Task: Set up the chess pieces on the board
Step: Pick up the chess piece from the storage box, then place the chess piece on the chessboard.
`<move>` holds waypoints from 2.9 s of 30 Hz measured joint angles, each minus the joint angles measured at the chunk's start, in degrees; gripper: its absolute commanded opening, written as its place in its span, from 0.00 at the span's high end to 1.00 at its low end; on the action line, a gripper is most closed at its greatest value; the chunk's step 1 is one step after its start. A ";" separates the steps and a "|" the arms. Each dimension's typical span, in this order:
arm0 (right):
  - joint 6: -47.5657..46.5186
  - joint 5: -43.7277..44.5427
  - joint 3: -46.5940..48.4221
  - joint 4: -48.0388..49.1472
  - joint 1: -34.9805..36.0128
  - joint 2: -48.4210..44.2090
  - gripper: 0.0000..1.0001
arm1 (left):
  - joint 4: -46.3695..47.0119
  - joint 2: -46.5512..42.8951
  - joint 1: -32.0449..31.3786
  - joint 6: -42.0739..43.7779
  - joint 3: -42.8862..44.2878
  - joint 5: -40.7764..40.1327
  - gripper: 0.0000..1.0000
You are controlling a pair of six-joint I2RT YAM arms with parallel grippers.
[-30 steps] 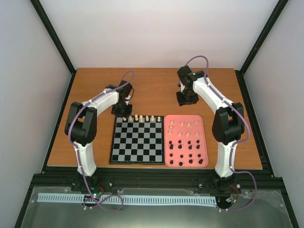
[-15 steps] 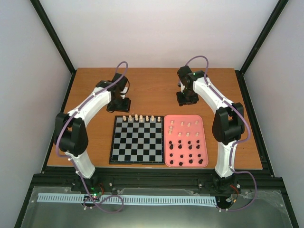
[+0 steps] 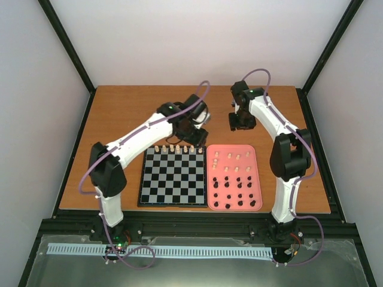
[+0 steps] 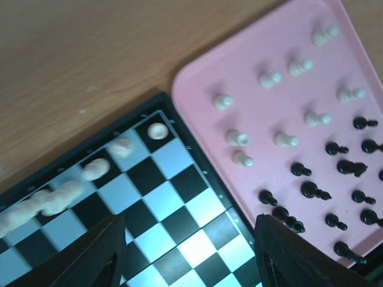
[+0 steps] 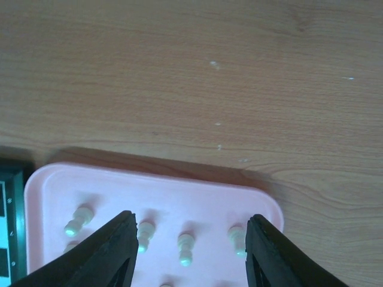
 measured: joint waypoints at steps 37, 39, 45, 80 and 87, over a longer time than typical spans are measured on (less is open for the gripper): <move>-0.07 -3.67 -6.12 5.42 -7.96 0.28 0.50 | -0.28 27.04 -9.09 1.27 13.64 2.84 0.64; -0.07 -3.93 -6.47 5.57 -8.11 0.28 0.50 | -0.13 27.47 -9.09 0.85 14.05 2.58 0.69; -0.09 -4.26 -6.69 5.88 -8.37 0.28 0.50 | -0.04 28.44 -9.09 0.48 14.60 1.90 0.70; -0.09 -3.96 -13.64 6.43 -8.57 -5.99 0.50 | -6.47 15.15 -4.68 0.11 18.47 -3.10 0.90; -0.09 -3.82 -15.82 6.40 -8.59 -7.48 0.50 | -6.01 3.02 11.32 0.37 3.30 -8.57 0.90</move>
